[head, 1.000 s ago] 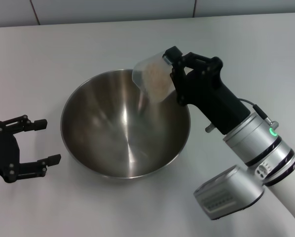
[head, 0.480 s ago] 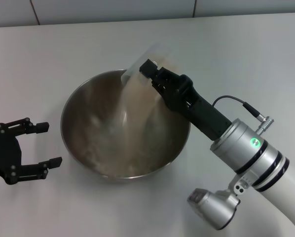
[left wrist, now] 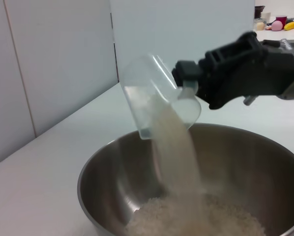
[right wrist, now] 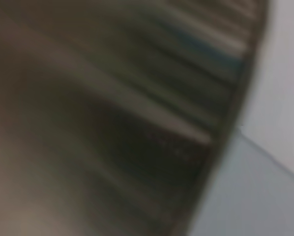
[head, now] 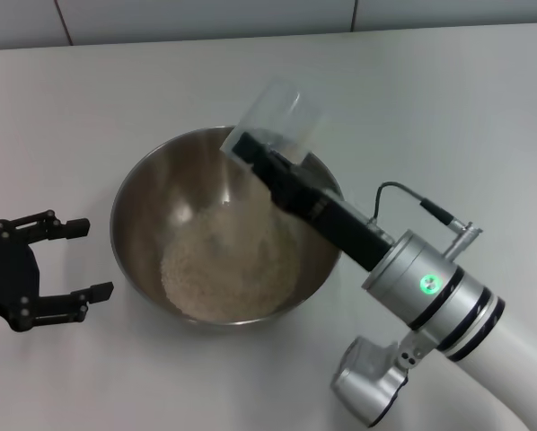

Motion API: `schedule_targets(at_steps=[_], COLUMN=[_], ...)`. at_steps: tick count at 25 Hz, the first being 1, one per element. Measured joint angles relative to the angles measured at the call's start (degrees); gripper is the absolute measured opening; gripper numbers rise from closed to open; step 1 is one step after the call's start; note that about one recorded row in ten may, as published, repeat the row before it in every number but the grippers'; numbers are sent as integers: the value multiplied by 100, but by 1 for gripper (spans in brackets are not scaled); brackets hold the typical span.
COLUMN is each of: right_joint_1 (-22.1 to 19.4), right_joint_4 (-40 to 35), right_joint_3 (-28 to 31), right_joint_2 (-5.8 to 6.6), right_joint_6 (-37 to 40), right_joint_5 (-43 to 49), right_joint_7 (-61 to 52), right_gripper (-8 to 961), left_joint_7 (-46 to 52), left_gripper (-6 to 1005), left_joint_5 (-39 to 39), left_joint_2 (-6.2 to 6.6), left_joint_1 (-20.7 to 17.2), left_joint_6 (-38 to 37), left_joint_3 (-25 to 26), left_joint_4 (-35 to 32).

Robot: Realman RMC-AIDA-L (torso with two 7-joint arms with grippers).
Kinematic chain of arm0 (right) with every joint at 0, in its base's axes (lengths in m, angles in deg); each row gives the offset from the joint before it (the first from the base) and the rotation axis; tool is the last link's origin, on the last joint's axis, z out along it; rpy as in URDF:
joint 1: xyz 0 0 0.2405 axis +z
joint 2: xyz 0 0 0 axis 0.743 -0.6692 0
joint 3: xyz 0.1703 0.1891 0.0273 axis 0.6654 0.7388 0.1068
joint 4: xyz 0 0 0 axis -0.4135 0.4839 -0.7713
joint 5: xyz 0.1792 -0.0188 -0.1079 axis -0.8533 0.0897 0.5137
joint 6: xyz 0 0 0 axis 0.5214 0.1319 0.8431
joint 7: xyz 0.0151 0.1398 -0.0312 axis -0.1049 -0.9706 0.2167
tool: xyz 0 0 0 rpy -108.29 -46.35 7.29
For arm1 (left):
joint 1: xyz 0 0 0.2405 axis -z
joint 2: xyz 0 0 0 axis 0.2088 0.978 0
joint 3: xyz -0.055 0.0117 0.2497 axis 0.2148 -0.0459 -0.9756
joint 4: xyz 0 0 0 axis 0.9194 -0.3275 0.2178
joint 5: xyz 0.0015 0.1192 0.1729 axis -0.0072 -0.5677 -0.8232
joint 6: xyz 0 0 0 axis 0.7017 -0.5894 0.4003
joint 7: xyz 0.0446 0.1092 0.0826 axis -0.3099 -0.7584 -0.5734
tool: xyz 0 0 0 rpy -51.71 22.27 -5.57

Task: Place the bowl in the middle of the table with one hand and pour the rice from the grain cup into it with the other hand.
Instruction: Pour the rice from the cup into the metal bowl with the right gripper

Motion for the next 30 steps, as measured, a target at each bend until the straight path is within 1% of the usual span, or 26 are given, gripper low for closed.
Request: schedule_targets(at_steps=[4, 8, 12, 14, 15, 16, 17, 18, 24, 27, 30], right_joint_1=[-9, 2, 34, 40, 26, 3, -92, -92, -596, -887, -1026], right_joint_4=[76, 106, 77, 94, 177, 290, 589, 589, 1240, 1540, 1572], right_joint_3=[26, 26, 50, 112, 191, 285, 510, 510, 1233, 1592, 1794], right_joint_2=[0, 0, 0, 0, 1, 1, 0, 0, 0, 9, 31], right_joint_6=[-274, -424, -421, -387, -356, -322, -218, -218, -27, -46, -53], right_joint_5=[95, 105, 105, 105, 105, 105, 104, 104, 62, 46, 41], right_joint_7=[1165, 2025, 2464, 2473, 2303, 2089, 1277, 1277, -2897, -4570, -6221], right_gripper=[14, 14, 14, 14, 14, 14, 14, 14, 14, 15, 15], left_joint_7=[6, 11, 20, 29, 29, 29, 29, 30, 32, 34, 34], left_gripper=[814, 814, 814, 814, 814, 814, 814, 814, 814, 814, 814], left_joint_5=[-1, -1, -1, -1, -1, -1, -1, -1, 36, 40, 40], left_joint_2=[0, 0, 0, 0, 0, 0, 0, 0, 0, 0, 0], left_joint_1=[14, 15, 15, 13, 13, 13, 13, 13, -7, -13, -13], left_joint_6=[0, -9, -17, -45, -45, -45, -45, -50, -58, -61, -61], left_joint_3=[-1, -2, -2, -2, -2, -2, -2, -2, -1, -1, -1], left_joint_4=[0, 0, 0, 0, 0, 0, 0, -3, -55, -61, -61])
